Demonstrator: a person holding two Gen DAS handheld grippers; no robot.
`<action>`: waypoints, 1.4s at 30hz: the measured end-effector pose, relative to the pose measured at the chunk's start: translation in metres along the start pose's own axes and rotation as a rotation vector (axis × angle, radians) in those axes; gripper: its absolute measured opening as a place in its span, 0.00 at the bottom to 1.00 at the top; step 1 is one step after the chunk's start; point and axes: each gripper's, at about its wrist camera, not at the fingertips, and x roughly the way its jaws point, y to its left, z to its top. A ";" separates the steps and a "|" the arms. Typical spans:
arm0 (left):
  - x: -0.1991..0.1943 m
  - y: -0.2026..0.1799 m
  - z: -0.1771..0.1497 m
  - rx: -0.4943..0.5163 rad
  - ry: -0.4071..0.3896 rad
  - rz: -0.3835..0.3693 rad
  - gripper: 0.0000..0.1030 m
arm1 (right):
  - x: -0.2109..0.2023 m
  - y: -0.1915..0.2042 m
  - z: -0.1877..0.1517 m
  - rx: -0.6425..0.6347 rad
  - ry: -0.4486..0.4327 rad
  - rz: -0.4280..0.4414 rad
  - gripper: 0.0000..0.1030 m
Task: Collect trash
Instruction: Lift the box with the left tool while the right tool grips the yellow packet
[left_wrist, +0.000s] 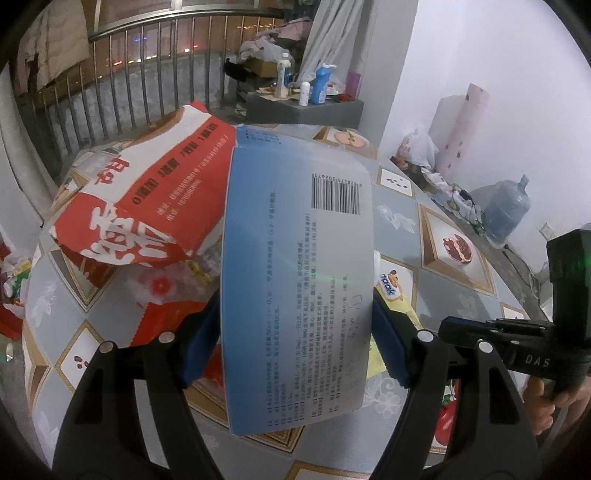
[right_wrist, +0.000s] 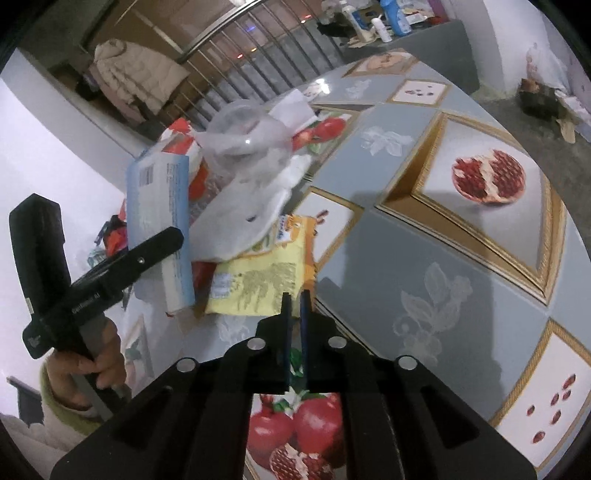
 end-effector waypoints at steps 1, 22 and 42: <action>0.000 0.000 0.000 -0.001 -0.002 0.003 0.69 | 0.002 0.002 0.001 -0.005 -0.002 -0.002 0.31; 0.000 0.007 0.000 -0.004 -0.005 0.017 0.69 | 0.029 0.043 -0.003 -0.296 0.021 -0.268 0.06; -0.013 -0.022 -0.016 0.035 0.003 -0.042 0.69 | -0.035 0.000 -0.044 -0.200 0.036 -0.292 0.05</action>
